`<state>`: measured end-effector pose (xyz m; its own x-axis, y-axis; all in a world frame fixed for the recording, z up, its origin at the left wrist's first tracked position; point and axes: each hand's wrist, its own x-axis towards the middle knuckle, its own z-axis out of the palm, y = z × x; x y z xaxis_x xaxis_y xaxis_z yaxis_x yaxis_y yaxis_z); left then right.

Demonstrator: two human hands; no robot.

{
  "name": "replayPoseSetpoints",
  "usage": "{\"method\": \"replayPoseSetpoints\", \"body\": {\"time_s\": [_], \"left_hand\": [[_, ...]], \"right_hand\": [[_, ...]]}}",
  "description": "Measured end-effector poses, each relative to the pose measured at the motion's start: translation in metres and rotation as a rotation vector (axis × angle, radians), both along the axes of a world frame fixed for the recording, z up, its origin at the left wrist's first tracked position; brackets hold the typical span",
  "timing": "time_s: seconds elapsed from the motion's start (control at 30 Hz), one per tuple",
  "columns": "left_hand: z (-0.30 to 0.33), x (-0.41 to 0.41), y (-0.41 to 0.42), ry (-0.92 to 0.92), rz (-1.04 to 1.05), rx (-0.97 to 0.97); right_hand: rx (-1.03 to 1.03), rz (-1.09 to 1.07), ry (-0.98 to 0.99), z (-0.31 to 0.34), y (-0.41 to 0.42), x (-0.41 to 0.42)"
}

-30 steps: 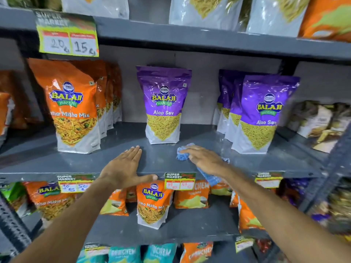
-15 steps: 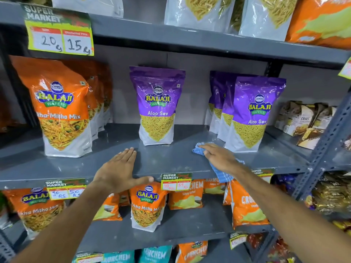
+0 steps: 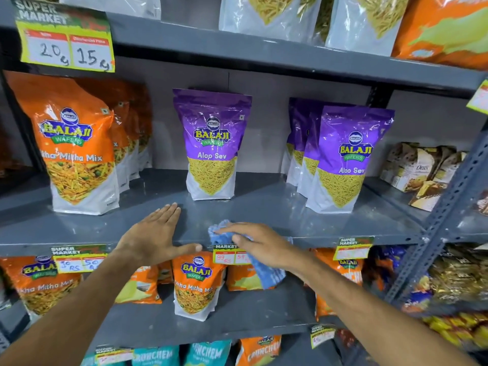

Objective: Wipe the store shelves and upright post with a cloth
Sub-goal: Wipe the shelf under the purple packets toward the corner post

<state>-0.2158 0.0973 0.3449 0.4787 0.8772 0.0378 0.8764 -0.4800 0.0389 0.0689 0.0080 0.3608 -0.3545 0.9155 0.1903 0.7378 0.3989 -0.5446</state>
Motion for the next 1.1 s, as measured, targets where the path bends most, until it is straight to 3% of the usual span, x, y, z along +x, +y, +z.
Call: {"method": "replayPoseSetpoints", "body": {"time_s": [0.1, 0.23, 0.4, 0.57, 0.8, 0.93, 1.0, 1.1], "left_hand": [[-0.001, 0.001, 0.002, -0.007, 0.014, 0.005], [-0.004, 0.001, 0.006, 0.002, 0.012, -0.004], [-0.005, 0.0, 0.006, -0.016, 0.003, 0.025], [-0.003, -0.001, 0.004, -0.021, 0.003, 0.008], [-0.001, -0.001, 0.002, -0.013, 0.004, 0.0], [-0.003, -0.001, 0.003, -0.012, -0.003, 0.012], [-0.004, -0.001, 0.004, -0.009, -0.006, 0.02], [-0.005, 0.0, 0.005, 0.002, -0.012, 0.035]], "right_hand": [[0.033, -0.142, 0.121, 0.001, -0.013, 0.058], [0.048, -0.318, -0.197, 0.0, 0.021, 0.107], [0.067, -0.39, -0.32, 0.007, 0.077, 0.071], [0.053, -0.341, -0.351, -0.003, 0.101, 0.017], [0.123, -0.195, -0.34, -0.007, 0.032, -0.025], [0.09, -0.042, -0.15, -0.007, 0.003, 0.009], [0.1, -0.128, -0.12, -0.005, 0.005, 0.044], [0.12, -0.337, -0.224, -0.004, 0.029, 0.087]]}}
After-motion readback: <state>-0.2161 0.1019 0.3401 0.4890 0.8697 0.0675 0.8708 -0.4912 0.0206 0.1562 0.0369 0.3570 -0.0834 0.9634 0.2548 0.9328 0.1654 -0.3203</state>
